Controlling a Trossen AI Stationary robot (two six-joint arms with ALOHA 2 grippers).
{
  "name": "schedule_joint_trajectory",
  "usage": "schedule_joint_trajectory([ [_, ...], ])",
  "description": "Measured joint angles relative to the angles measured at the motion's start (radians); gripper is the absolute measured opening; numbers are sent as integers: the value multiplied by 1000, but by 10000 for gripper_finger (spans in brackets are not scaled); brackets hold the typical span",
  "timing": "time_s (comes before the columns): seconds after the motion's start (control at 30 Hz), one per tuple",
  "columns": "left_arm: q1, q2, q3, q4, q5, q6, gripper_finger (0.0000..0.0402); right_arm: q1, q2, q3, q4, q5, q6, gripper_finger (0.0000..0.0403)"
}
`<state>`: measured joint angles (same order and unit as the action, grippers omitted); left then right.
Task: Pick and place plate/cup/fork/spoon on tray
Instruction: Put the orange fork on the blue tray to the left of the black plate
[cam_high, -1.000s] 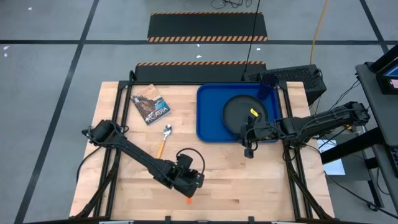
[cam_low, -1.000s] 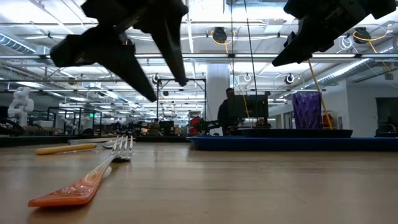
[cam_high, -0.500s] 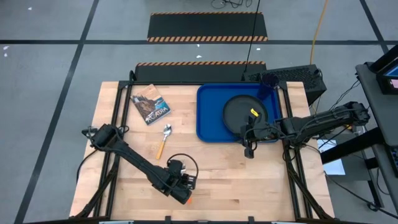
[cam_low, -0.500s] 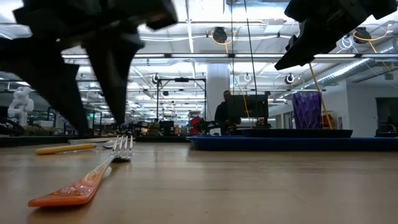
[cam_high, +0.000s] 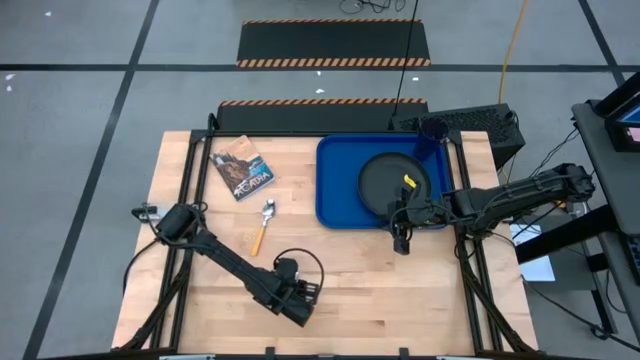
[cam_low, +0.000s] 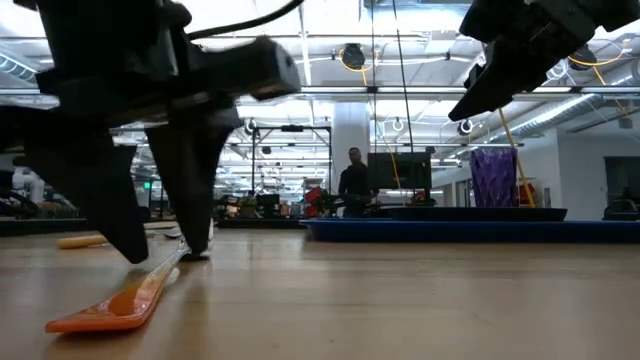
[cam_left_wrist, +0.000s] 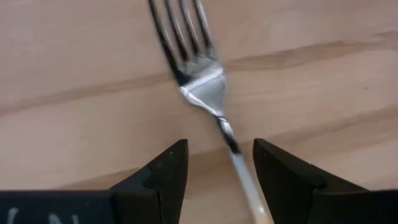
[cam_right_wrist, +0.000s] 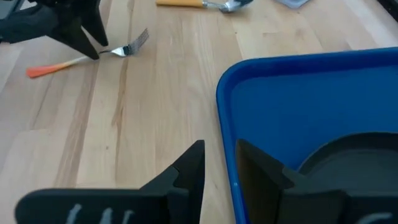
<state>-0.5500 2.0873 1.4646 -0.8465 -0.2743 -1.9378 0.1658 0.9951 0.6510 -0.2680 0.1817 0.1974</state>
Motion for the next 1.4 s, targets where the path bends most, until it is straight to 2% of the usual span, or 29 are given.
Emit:
schedule_joint_trajectory([
  [0.33, 44, 14, 1, 19, -10, 105, 184, 1, 0, 0, -8, -2, 4, 84],
  [0.63, 70, 27, 3, 20, 30, 243, 181, 1, 0, 0, -14, -2, 4, 84],
  [0.83, 100, 25, 3, -22, 66, 290, 129, 1, 0, 0, -14, -2, 3, 84],
  [1.17, 147, 6, -1, -31, 80, 469, 36, 1, 0, 0, -14, -1, 0, 84],
  [1.3, 160, 3, -2, -39, 68, 505, 25, 1, 0, 0, -16, -1, 0, 84],
  [1.4, 160, 3, -3, -39, 64, 519, 38, 1, 0, 0, -19, -1, -3, 84],
])
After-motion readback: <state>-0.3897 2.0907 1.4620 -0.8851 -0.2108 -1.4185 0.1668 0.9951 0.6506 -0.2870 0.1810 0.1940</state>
